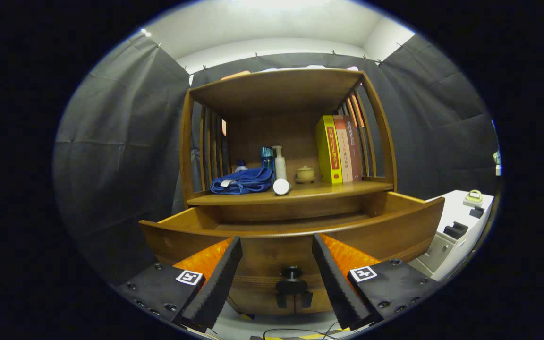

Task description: Pull open the drawer, take out the items inside it, and place them on the countertop above the cabinet.

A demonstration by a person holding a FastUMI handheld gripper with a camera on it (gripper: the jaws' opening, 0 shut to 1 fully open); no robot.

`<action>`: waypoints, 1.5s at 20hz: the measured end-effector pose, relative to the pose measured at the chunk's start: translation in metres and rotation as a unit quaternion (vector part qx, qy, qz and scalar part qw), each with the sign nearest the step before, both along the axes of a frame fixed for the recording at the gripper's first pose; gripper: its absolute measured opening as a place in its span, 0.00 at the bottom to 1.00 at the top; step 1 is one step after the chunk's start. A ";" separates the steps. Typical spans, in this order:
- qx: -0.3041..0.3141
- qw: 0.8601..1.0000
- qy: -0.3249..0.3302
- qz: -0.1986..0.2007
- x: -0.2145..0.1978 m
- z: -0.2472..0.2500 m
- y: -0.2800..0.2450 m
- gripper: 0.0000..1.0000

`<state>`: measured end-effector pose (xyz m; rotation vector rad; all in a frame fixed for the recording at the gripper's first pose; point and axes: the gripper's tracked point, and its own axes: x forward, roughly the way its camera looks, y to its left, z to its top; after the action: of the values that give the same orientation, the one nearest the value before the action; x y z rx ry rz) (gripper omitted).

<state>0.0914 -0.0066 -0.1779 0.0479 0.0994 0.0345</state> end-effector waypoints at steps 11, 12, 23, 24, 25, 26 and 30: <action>-0.012 0.999 0.017 -0.029 0.012 -0.034 -0.012 0.98; -0.012 0.999 0.017 -0.033 0.015 -0.036 -0.014 0.98; -0.024 0.998 0.017 -0.051 0.045 -0.023 -0.018 0.96; -0.035 0.998 0.018 -0.051 0.050 -0.024 -0.019 0.95; -0.043 0.998 0.020 -0.050 0.054 -0.023 -0.019 0.96; -0.045 0.997 0.020 -0.051 0.060 -0.023 -0.019 0.96; -0.044 0.997 0.024 -0.051 0.083 -0.024 -0.021 0.96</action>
<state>0.1747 -0.0275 -0.2017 -0.0350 0.1461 -0.0722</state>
